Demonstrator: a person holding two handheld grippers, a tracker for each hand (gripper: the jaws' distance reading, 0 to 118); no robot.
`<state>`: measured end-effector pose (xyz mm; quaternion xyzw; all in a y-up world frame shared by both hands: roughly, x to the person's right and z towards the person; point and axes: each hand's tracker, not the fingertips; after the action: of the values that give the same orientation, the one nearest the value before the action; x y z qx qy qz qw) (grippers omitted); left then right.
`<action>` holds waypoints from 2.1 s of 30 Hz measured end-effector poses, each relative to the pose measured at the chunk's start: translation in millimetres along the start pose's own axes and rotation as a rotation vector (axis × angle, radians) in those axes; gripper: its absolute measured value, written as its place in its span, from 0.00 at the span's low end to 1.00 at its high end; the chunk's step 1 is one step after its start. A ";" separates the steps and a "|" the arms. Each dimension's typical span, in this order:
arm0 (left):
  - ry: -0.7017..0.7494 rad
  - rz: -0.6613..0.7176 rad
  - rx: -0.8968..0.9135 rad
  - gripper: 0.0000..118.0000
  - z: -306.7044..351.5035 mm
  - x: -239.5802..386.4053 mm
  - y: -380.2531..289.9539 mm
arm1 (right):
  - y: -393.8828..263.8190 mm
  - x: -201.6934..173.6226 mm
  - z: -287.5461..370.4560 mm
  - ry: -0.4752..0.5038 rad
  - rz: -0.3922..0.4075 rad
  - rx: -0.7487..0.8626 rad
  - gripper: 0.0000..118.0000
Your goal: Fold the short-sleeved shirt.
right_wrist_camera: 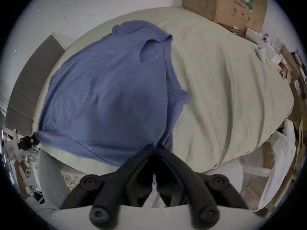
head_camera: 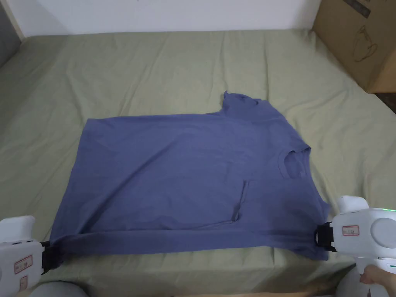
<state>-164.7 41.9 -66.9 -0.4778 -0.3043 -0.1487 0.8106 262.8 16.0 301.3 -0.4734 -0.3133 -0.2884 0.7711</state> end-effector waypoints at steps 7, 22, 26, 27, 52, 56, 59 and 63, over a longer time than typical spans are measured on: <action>-0.002 0.003 -0.002 0.02 1.3 -3.4 3.7 | 6.3 6.2 10.6 0.033 -0.063 0.023 0.00; 0.041 -0.007 0.083 0.02 4.0 5.6 103.5 | 111.5 -23.7 43.2 0.036 0.038 0.139 0.00; 0.063 -0.031 0.047 0.02 -31.2 13.0 137.9 | 145.7 -27.9 6.0 0.003 0.039 0.084 0.00; 0.067 -0.042 0.038 0.02 -44.1 12.0 143.9 | 151.9 -28.9 -3.0 -0.006 0.039 0.077 0.00; -0.027 0.097 0.045 0.61 -11.3 5.0 55.7 | 49.4 -34.9 -3.1 -0.033 0.085 0.012 0.00; -0.005 0.145 0.026 0.78 -38.9 -9.8 72.5 | 46.7 -22.2 -7.7 0.008 0.031 0.006 0.00; 0.041 0.133 -0.009 0.77 -66.3 -15.9 80.7 | 47.0 -16.8 -2.7 -0.020 0.031 0.012 0.00; 0.038 0.152 -0.059 0.68 -92.2 -16.3 75.5 | 45.3 -6.5 -1.1 -0.037 0.009 0.003 0.00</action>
<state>-104.8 -1.0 -162.0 -0.5203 -0.2475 -0.1048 0.8106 292.5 33.4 271.0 -0.4787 -0.3260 -0.2756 0.7672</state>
